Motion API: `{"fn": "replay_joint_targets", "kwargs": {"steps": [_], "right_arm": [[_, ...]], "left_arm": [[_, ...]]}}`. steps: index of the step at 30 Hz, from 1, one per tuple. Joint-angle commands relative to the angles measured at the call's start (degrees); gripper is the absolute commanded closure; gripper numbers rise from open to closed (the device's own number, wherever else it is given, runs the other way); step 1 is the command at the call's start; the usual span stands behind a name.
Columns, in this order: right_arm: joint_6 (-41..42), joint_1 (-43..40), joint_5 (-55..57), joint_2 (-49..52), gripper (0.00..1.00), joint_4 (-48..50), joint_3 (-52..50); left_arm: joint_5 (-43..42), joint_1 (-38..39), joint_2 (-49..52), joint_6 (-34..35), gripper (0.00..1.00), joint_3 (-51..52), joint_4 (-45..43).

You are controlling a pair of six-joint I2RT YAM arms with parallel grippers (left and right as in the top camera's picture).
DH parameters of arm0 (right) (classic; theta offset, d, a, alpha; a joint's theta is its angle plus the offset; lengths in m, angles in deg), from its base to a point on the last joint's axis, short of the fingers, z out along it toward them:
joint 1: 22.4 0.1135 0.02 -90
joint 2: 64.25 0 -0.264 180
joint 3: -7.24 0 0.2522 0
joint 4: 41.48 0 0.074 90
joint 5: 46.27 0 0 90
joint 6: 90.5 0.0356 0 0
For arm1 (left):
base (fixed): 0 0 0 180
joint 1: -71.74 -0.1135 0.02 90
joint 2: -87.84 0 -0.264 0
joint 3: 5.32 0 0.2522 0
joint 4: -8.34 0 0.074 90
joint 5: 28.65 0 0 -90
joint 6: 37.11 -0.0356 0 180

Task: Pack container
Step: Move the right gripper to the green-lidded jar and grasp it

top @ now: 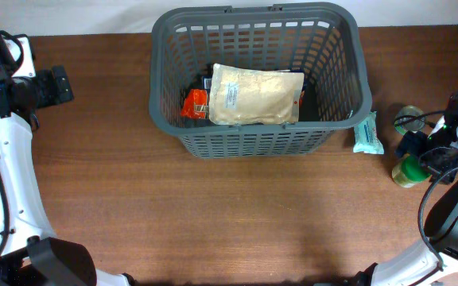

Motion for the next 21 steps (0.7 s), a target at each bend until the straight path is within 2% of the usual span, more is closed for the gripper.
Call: {"fn": "replay_joint_targets", "kwargs": {"steps": [1, 8, 15, 21], "right_arm": [[1.07, -0.13, 2.29, 0.31, 0.09, 0.20, -0.46], [1.07, -0.13, 2.67, 0.35, 0.15, 0.20, -0.46], [1.07, -0.13, 2.69, 0.39, 0.16, 0.50, -0.48], [1.07, -0.13, 2.73, 0.39, 0.28, 0.57, -0.63]], "left_arm": [[-0.66, -0.33, 0.20, 0.76, 0.01, 0.44, 0.09], [-0.66, -0.33, 0.20, 0.76, 0.01, 0.44, 0.09], [-0.66, -0.33, 0.20, 0.74, 0.01, 0.44, 0.09], [-0.66, -0.33, 0.20, 0.76, 0.01, 0.44, 0.09]]}}
